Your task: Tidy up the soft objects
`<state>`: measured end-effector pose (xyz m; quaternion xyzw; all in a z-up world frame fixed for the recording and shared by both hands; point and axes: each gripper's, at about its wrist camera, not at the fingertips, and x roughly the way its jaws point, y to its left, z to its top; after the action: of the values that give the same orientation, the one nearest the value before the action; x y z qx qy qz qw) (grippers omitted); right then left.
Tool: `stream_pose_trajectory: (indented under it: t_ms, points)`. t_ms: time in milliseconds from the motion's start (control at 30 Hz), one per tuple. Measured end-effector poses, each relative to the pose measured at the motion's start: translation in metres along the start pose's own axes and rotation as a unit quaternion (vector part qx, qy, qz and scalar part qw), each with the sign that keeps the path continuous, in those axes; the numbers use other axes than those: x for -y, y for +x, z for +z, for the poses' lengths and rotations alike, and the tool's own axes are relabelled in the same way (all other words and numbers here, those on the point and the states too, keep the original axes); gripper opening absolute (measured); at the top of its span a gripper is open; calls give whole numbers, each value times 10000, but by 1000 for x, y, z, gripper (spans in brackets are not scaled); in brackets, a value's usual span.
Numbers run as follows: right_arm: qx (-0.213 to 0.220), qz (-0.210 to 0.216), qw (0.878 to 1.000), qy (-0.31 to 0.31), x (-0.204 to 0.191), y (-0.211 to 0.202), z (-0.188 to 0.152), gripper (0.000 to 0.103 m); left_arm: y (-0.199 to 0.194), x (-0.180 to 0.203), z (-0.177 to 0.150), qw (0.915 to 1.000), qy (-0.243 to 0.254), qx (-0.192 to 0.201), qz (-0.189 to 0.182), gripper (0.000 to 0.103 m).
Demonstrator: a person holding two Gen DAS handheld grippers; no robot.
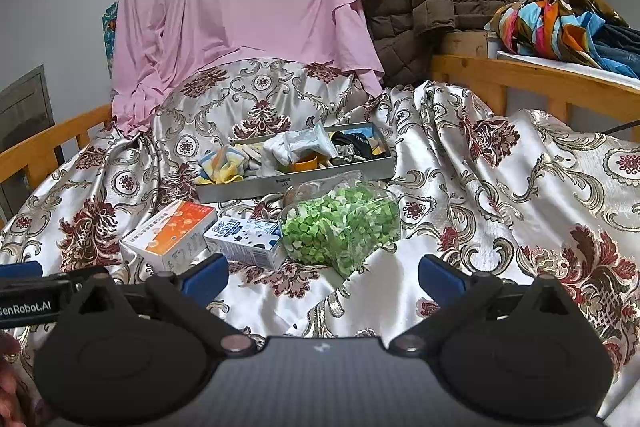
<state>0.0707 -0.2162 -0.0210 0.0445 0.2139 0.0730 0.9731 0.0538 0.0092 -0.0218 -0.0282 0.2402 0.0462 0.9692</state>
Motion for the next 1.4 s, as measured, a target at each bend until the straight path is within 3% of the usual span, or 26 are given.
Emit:
stream_pose_trajectory:
  t_ms: [1400]
  points:
    - [30, -51, 10000, -68, -1, -3, -4, 103, 0, -2, 1, 9999, -32, 6, 96, 102]
